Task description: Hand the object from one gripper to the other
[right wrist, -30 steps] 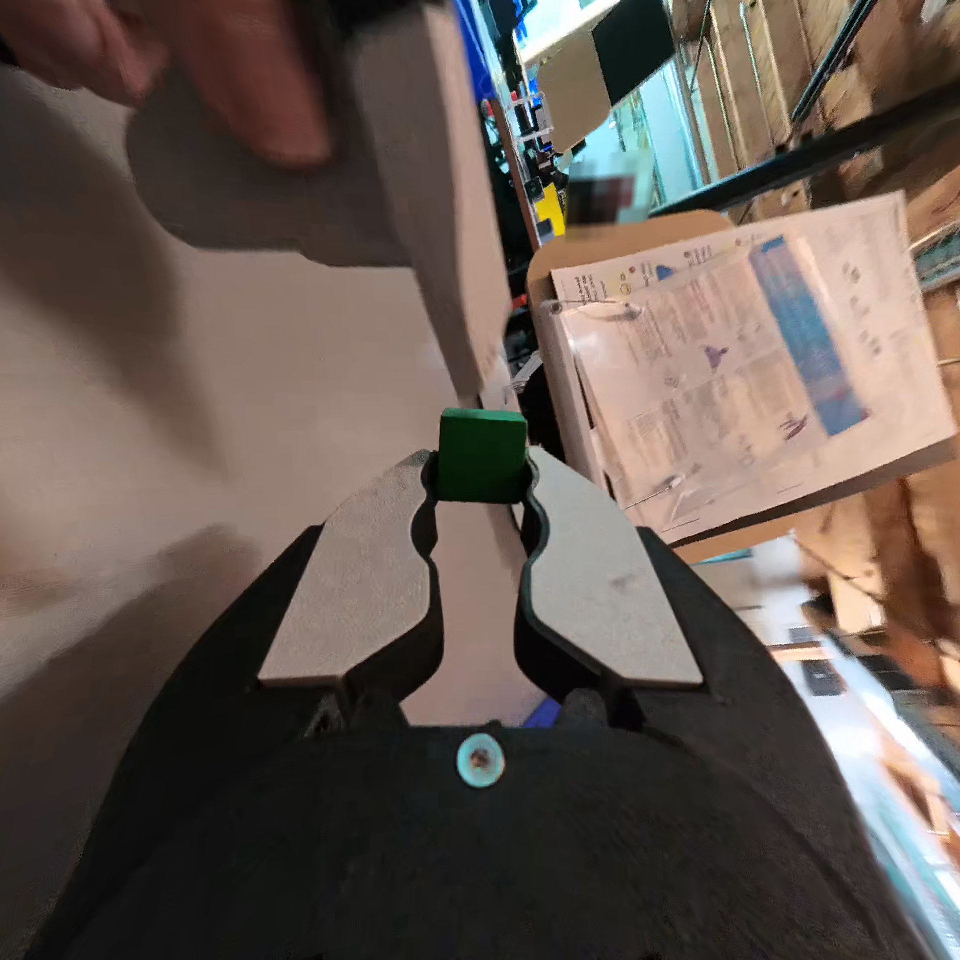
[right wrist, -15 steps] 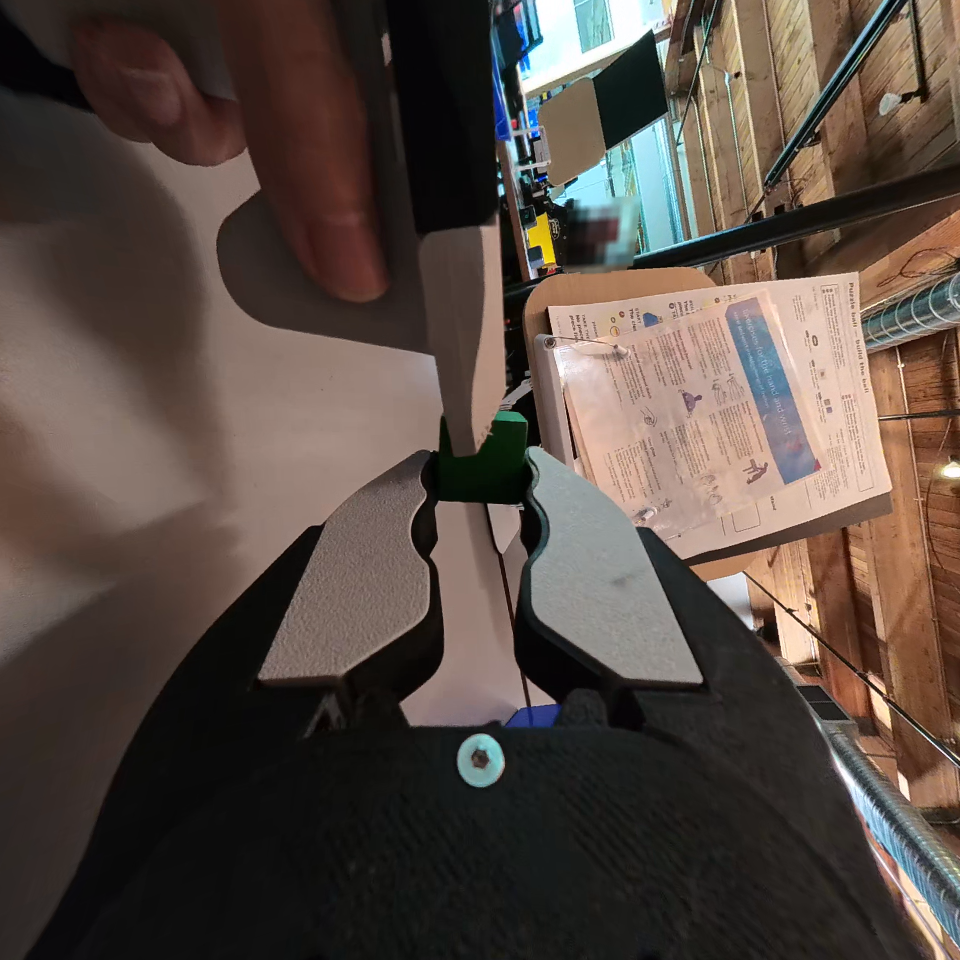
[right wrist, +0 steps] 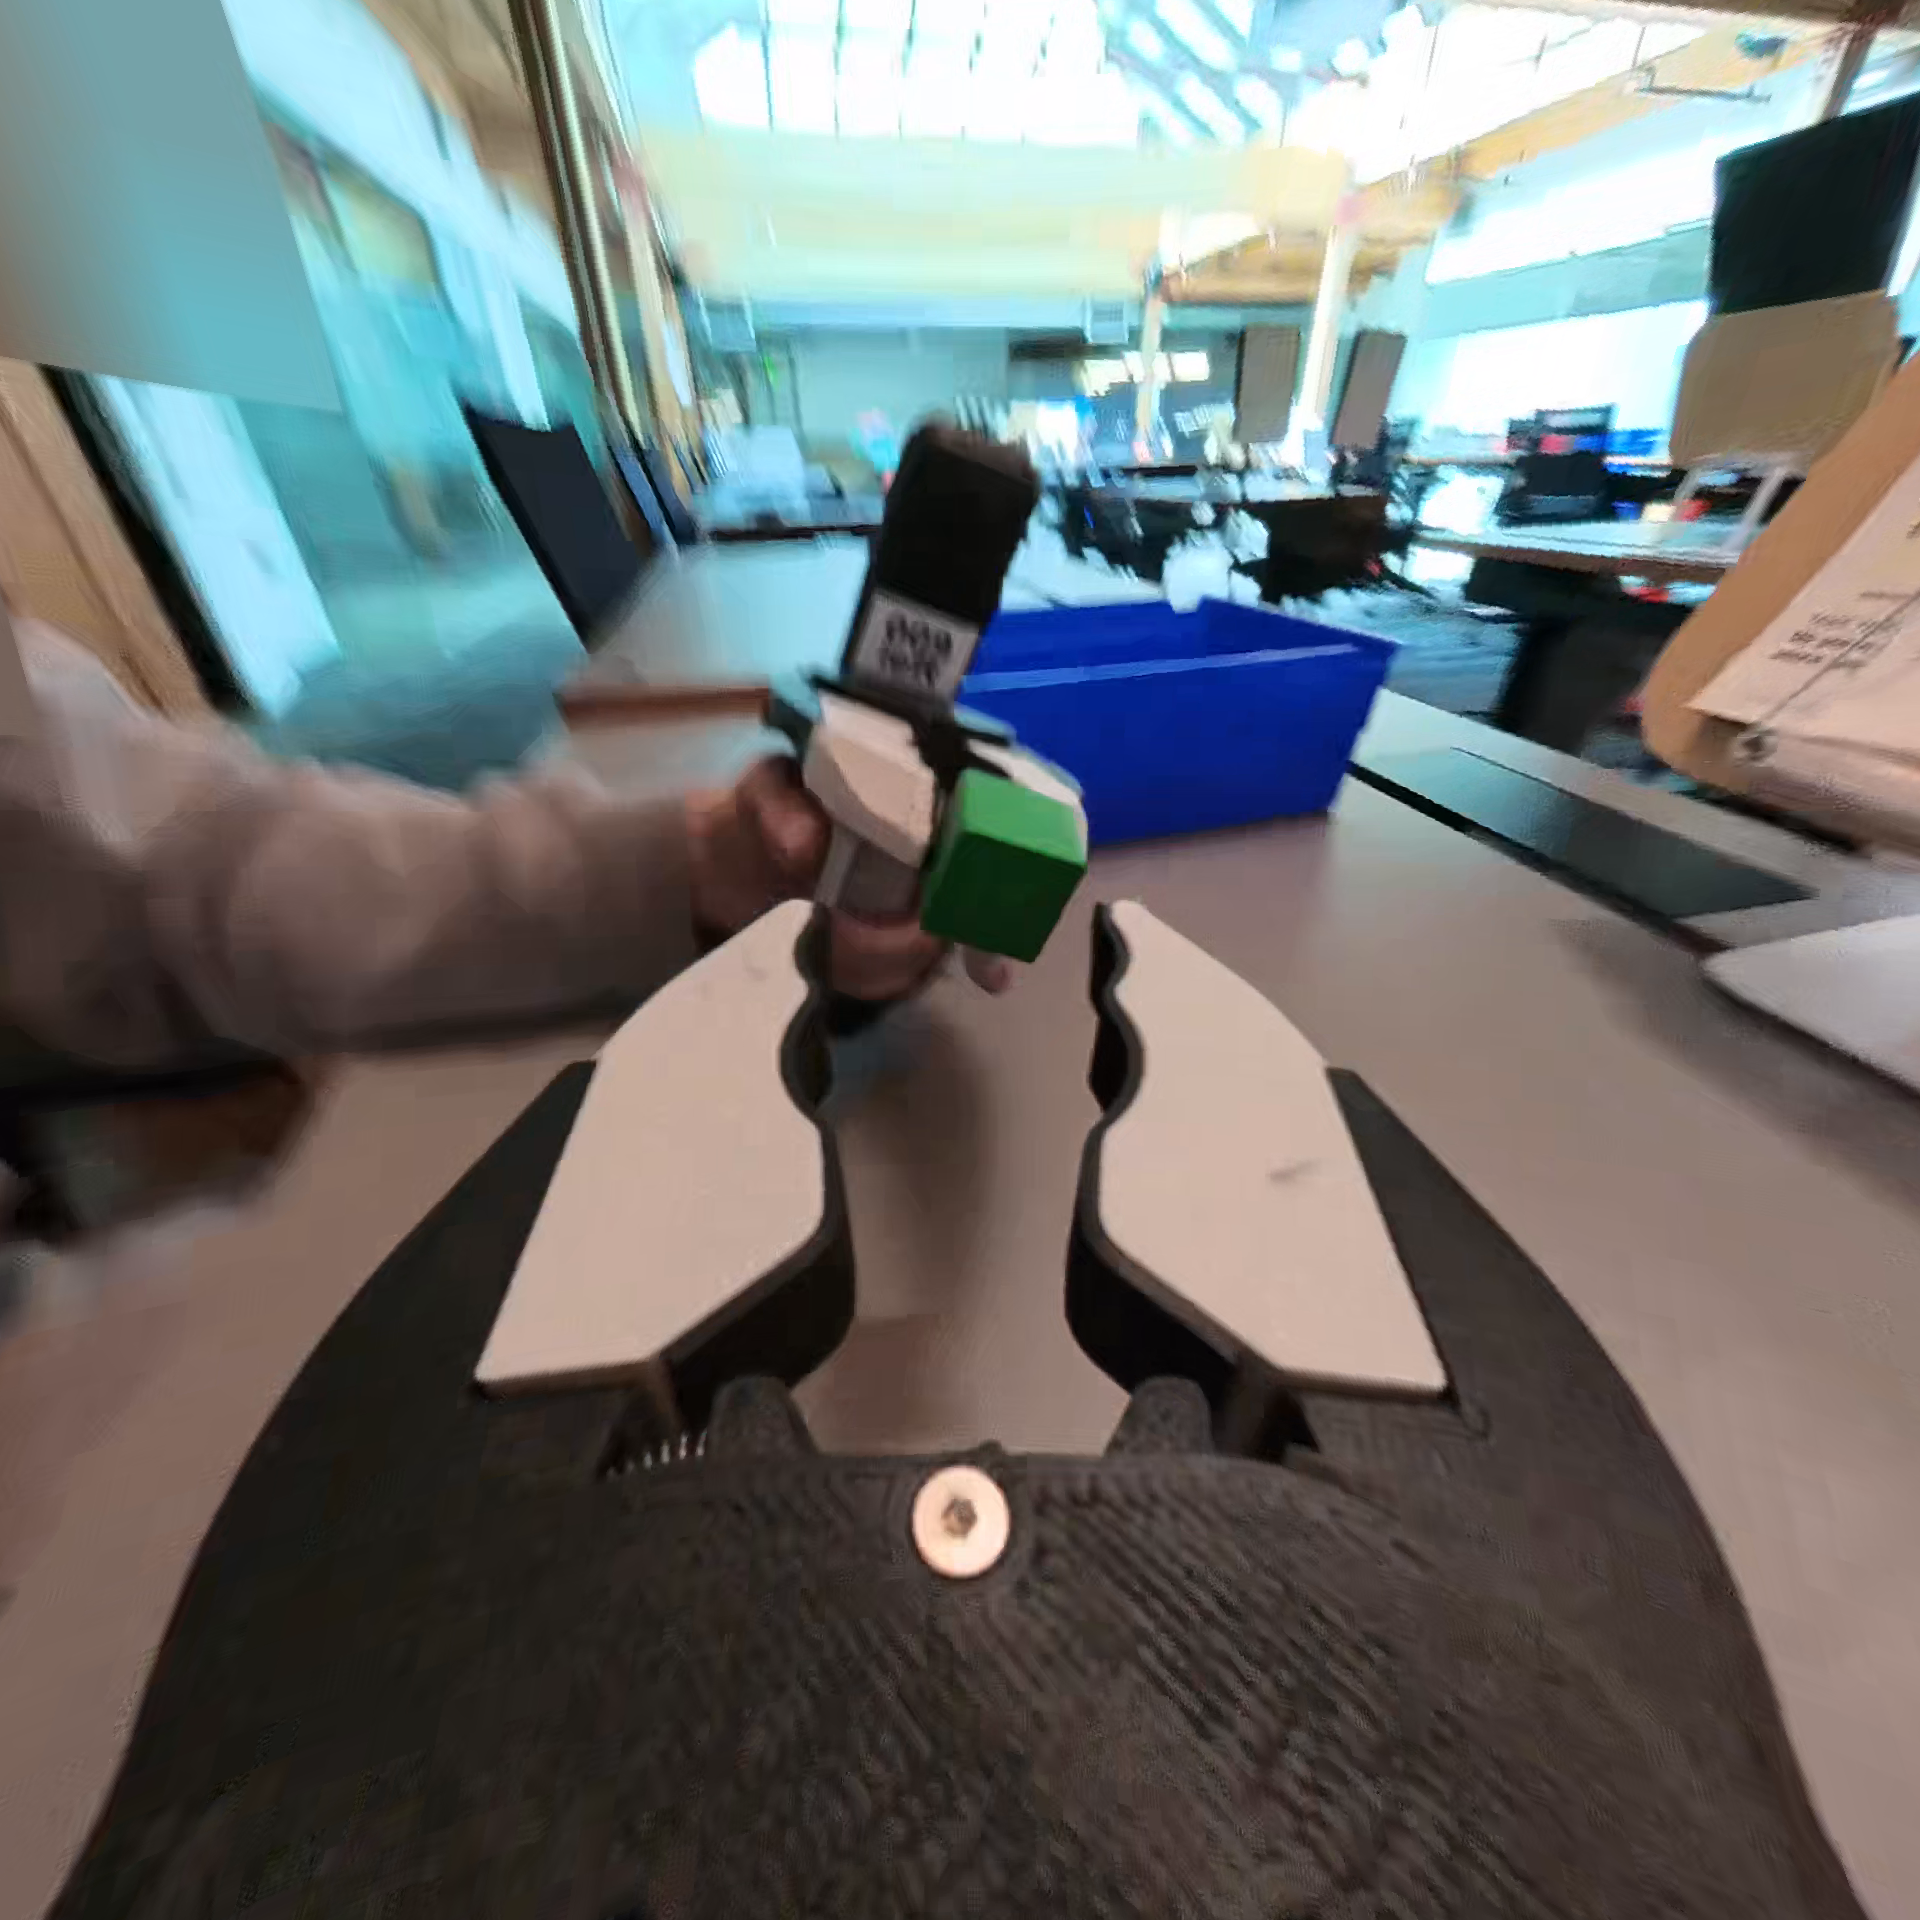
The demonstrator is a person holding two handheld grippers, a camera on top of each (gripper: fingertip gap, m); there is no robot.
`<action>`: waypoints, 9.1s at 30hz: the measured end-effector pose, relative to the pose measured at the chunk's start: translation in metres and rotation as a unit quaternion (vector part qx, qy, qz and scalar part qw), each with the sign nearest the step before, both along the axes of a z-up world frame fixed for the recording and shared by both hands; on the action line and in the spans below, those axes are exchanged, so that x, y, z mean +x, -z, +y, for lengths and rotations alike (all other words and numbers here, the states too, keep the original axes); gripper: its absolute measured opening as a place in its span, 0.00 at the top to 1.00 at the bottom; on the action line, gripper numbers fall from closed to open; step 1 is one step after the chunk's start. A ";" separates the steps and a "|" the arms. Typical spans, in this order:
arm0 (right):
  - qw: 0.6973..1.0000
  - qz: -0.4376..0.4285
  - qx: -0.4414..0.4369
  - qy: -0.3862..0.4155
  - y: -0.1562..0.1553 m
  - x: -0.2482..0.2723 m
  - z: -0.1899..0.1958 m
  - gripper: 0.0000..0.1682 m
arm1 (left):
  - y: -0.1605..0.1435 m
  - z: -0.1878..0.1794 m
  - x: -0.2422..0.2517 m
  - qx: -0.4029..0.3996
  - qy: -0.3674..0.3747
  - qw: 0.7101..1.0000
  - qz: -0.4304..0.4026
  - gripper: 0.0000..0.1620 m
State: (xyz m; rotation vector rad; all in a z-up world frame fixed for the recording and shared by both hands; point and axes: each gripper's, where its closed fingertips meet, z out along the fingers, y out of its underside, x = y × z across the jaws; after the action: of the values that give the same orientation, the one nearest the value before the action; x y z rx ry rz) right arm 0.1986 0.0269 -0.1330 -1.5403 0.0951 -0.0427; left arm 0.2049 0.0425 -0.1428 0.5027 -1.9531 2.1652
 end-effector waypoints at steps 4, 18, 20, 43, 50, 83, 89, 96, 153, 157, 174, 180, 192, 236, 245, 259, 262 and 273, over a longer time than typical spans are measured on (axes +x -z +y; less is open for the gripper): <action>0.993 0.096 0.063 -0.032 -0.010 -0.001 -0.001 0.77 | -0.006 0.001 -0.009 -0.021 0.024 0.999 -0.029 0.85; 0.999 0.021 0.010 0.036 0.006 0.003 0.010 0.84 | -0.002 -0.005 -0.005 -0.002 -0.023 0.996 -0.088 0.84; 0.995 0.004 -0.007 0.095 0.009 0.016 0.008 0.85 | -0.001 -0.004 0.007 0.009 -0.081 0.991 -0.104 0.84; 0.930 -0.171 -0.157 0.286 0.035 0.044 -0.001 0.85 | 0.019 -0.017 0.037 0.123 -0.292 0.944 -0.095 0.84; 0.942 -0.161 -0.148 0.256 0.036 0.041 0.001 0.85 | 0.021 -0.015 0.037 0.113 -0.246 0.961 -0.057 0.84; 0.992 -0.073 -0.041 0.096 0.015 0.010 0.008 0.83 | -0.001 -0.007 0.000 0.056 -0.075 0.987 -0.128 0.84; 0.927 -0.189 -0.108 0.306 0.014 0.048 -0.014 0.83 | 0.003 -0.018 0.027 0.054 -0.217 0.973 -0.058 0.73; 0.896 -0.256 -0.165 0.322 0.023 0.046 -0.007 0.83 | 0.012 -0.021 0.032 0.063 -0.249 0.966 -0.026 0.74; 0.937 -0.341 -0.031 0.066 0.001 -0.022 0.007 0.84 | 0.007 -0.013 -0.045 -0.032 0.192 0.962 0.194 0.67; 0.915 -0.393 -0.067 0.065 0.012 -0.025 0.013 0.84 | 0.016 -0.021 -0.053 -0.019 0.226 0.943 0.243 0.68; 0.985 0.160 0.022 -0.053 0.013 -0.013 0.017 0.51 | 0.017 -0.005 -0.007 0.106 -0.051 0.962 -0.246 0.82; 0.936 0.326 0.054 -0.124 0.018 -0.018 0.019 0.62 | 0.016 -0.015 -0.009 0.164 -0.095 0.884 -0.428 0.82; 0.939 0.306 0.043 -0.151 0.021 -0.028 0.023 0.83 | 0.023 -0.023 -0.010 0.200 -0.109 0.843 -0.487 0.82; 0.939 0.323 0.078 -0.092 0.006 -0.001 0.001 0.60 | -0.006 -0.014 -0.014 0.070 -0.098 0.920 -0.372 0.84; 0.902 0.388 0.062 -0.181 0.017 -0.025 0.012 0.82 | 0.012 -0.029 -0.022 0.136 -0.081 0.882 -0.444 0.84; 0.816 -0.339 -0.315 0.346 0.043 0.073 -0.044 0.83 | 0.019 -0.020 0.018 0.135 -0.172 0.965 -0.144 0.70; 0.772 -0.398 -0.361 0.339 0.050 0.065 -0.030 0.83 | 0.030 -0.028 0.020 0.139 -0.175 0.972 -0.077 0.70; 0.732 -0.482 -0.376 0.301 0.056 0.046 -0.007 0.83 | 0.051 -0.036 0.018 0.203 -0.169 0.961 -0.079 0.84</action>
State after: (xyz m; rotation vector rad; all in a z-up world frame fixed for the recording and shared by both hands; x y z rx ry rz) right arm 0.2445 0.0200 -0.1887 -2.0304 -0.2998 -1.5605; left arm 0.2226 0.0070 -0.1941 0.8020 -2.5855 2.0333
